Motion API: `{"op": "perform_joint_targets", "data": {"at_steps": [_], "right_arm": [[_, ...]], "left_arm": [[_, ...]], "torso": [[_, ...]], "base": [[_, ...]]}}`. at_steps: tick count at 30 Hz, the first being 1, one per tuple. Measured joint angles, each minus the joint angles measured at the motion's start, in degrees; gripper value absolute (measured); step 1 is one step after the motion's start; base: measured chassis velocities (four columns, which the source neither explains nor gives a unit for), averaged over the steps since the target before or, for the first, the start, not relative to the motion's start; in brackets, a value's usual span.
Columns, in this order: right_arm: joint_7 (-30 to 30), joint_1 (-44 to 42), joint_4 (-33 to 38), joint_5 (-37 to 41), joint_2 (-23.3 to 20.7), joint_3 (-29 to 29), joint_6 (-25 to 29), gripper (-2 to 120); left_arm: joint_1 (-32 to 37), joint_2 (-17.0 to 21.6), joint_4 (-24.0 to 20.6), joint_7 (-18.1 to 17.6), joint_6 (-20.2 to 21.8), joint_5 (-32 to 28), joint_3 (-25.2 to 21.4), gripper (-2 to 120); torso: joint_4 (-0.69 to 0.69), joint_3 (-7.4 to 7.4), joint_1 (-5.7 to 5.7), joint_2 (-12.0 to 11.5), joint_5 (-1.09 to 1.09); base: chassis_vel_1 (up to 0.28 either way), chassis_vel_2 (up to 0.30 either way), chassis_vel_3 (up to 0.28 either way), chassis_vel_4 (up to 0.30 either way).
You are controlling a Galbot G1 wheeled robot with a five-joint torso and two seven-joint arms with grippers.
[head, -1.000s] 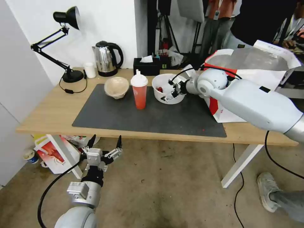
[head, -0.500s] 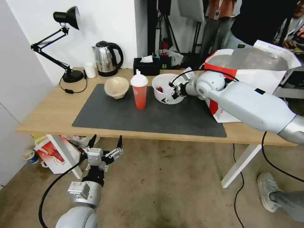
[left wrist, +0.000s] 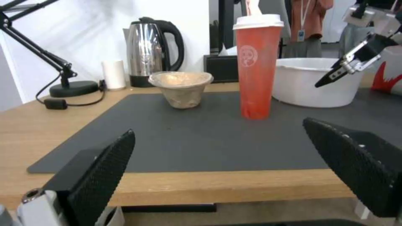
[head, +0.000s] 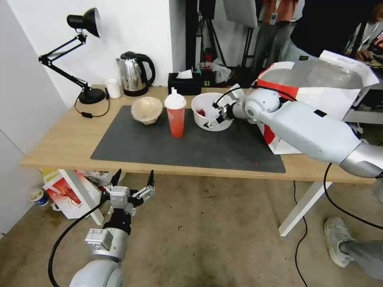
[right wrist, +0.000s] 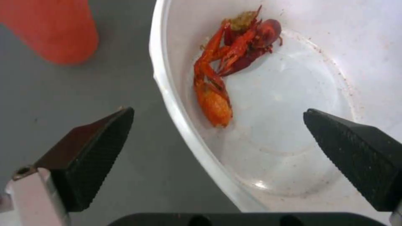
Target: Pick up the trash from the table and place it into the takeout bag.
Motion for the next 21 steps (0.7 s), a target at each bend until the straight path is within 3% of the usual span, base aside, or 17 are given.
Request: {"op": "perform_joint_targets", "data": {"at_steps": [13, 21], "right_arm": [[-0.6, -1.3, -2.3, -1.0, 2.5, 0.2, 0.0, 100], [-0.6, -1.3, -3.2, -1.0, 3.3, 0.1, 0.0, 79]], "left_arm": [[-0.1, 0.0, -0.1, 0.0, 0.0, 0.0, 0.2, 100], [-0.2, 0.1, -0.1, 0.0, -0.1, -0.1, 0.3, 100]], "torso": [[0.01, 0.00, 0.00, 0.0, 0.00], [0.00, 0.00, 0.00, 0.0, 0.00]], "base": [[0.000, 0.000, 0.000, 0.000], [0.000, 0.000, 0.000, 0.000]]}}
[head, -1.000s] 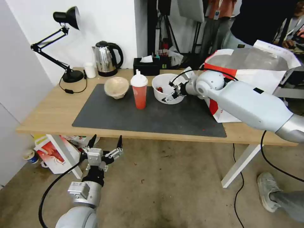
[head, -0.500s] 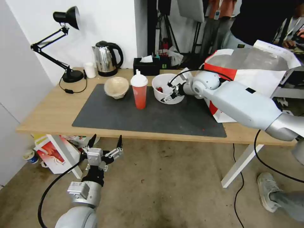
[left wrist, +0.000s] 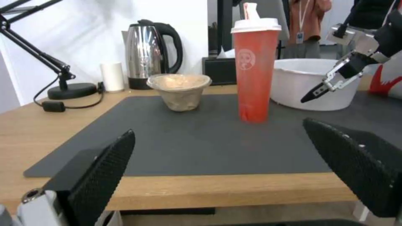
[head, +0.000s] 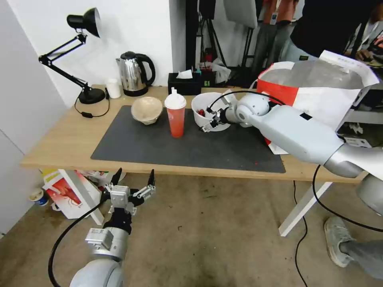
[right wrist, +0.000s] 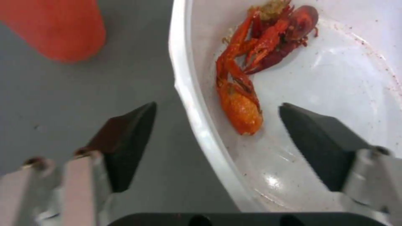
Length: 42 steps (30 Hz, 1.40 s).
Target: Pick up the trash from the table and place it into the takeout bag.
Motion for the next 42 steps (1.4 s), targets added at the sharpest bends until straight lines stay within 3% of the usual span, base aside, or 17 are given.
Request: {"op": "perform_joint_targets", "data": {"at_steps": [1, 4, 6, 7, 9, 13, 21, 42], "right_arm": [[0.0, 0.0, 0.0, 0.0, 0.0, 0.0, 0.0, 79], [0.1, -0.2, 0.0, 0.1, 0.0, -0.1, 0.0, 61], [0.1, -0.2, 0.1, 0.1, 0.0, -0.1, 0.0, 60], [0.2, -0.4, 0.2, 0.1, -0.1, -0.1, 0.0, 51], [0.2, -0.4, 0.2, 0.1, -0.1, -0.1, 0.0, 51], [0.4, -1.1, 0.9, 0.2, -0.2, -0.2, 0.0, 26], [0.8, -0.7, 1.4, 0.5, -0.1, -0.4, 0.0, 0], [4.2, 1.5, 6.0, 5.4, -2.5, -0.1, 0.0, 0]], "left_arm": [[0.0, 0.0, 0.0, 0.0, 0.0, 0.0, 0.0, 100], [0.0, 0.0, -0.1, 0.0, 0.0, 0.0, 0.0, 100], [0.0, 0.0, -0.2, 0.0, 0.0, 0.0, 0.0, 100], [0.0, 0.0, -0.2, 0.0, -0.1, 0.0, 0.0, 100], [0.0, 0.0, -0.2, 0.0, -0.1, 0.0, 0.0, 100], [0.0, 0.0, -0.4, 0.0, -0.1, -0.1, 0.0, 100], [-0.1, 0.0, -0.7, 0.0, -0.1, -0.1, 0.0, 100], [0.0, -0.2, -1.4, -0.2, -0.2, -0.2, -0.6, 100]], "torso": [[0.00, 0.00, 0.00, 0.0, 0.00], [0.00, 0.00, 0.00, 0.0, 0.00], [0.00, 0.00, 0.00, 0.0, 0.00], [0.00, 0.00, 0.00, 0.0, 0.00], [0.00, 0.00, 0.00, 0.0, 0.00], [0.00, 0.00, -0.01, 0.0, 0.00], [0.00, 0.00, 0.00, 0.0, 0.00], [0.00, 0.00, 0.00, 0.0, 0.01]], "base": [[0.000, 0.000, 0.000, 0.000], [0.000, 0.000, 0.000, 0.000], [0.000, 0.000, 0.000, 0.000], [0.000, 0.000, 0.000, 0.000], [0.000, 0.000, 0.000, 0.000], [0.000, 0.000, 0.000, 0.000], [0.000, 0.000, 0.000, 0.000], [0.000, 0.000, 0.000, 0.000]]}}
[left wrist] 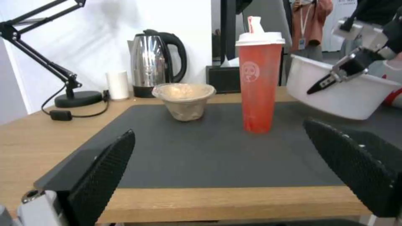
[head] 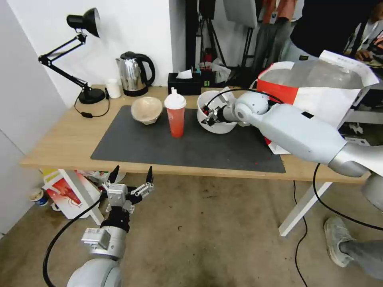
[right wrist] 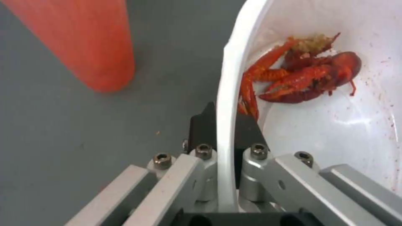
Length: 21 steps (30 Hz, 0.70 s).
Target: Pick up the trash from the table and place it into the takeout bag.
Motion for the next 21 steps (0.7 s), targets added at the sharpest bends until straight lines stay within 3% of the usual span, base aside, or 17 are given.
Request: {"op": "perform_joint_targets", "data": {"at_steps": [13, 21], "right_arm": [[1.6, 1.3, 2.8, 2.5, -1.8, 1.9, 0.0, 0], [4.8, 3.5, 5.2, 7.0, -2.3, 6.9, 0.1, 0]], "left_arm": [[0.4, 0.0, -1.0, 0.0, 0.1, 0.0, 0.0, 100], [1.1, 0.2, -1.9, -0.1, 0.0, 0.0, -0.7, 100]], "torso": [[0.01, 0.00, 0.00, 0.0, 0.00], [0.01, 0.00, 0.00, 0.0, -0.01]], "base": [[0.000, 0.000, 0.000, 0.000], [0.000, 0.000, 0.000, 0.000]]}}
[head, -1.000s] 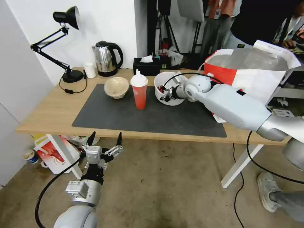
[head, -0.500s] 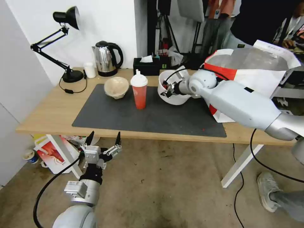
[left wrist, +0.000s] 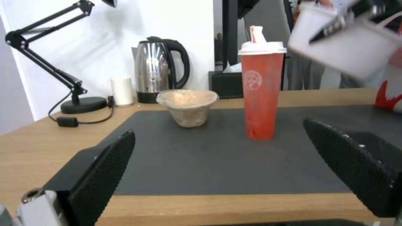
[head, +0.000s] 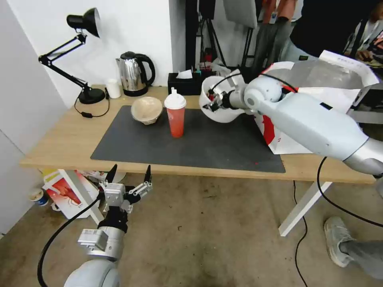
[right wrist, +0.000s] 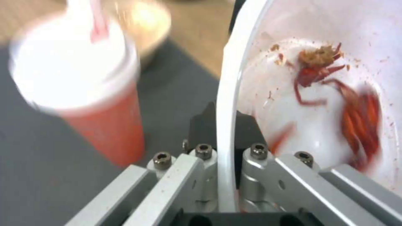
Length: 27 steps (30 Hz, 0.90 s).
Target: Pick up the trash from the table and place it into the takeout bag.
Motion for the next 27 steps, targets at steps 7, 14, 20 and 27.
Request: {"op": "perform_joint_targets", "data": {"at_steps": [7, 14, 20, 27], "right_arm": [[1.2, 3.5, 1.0, 4.9, 0.3, 3.4, 0.4, 0], [1.7, 5.0, 1.0, 6.9, 0.8, 3.2, 0.6, 0], [1.5, 6.9, 0.0, 7.6, 1.8, 1.3, 0.6, 0], [1.4, 10.6, -2.4, 9.0, 3.2, -0.2, 0.5, 0]], "left_arm": [[0.2, -0.3, -0.6, 0.0, 0.0, 0.0, 0.2, 100], [0.9, -0.2, -1.5, 0.0, 0.0, 0.1, 0.0, 100], [1.4, -0.2, -2.1, 0.0, -0.1, 0.1, -0.4, 100], [1.3, -0.3, -2.1, 0.1, -0.2, 0.1, -0.3, 100]], "torso": [[-0.01, 0.00, 0.00, 0.0, 0.00], [0.00, 0.00, 0.00, 0.0, 0.00], [0.01, 0.00, 0.00, 0.0, 0.00], [0.00, 0.00, 0.00, 0.0, 0.00]], "base": [[0.000, 0.000, 0.000, 0.000], [0.000, 0.000, 0.000, 0.000], [0.000, 0.000, 0.000, 0.000], [0.000, 0.000, 0.000, 0.000]]}}
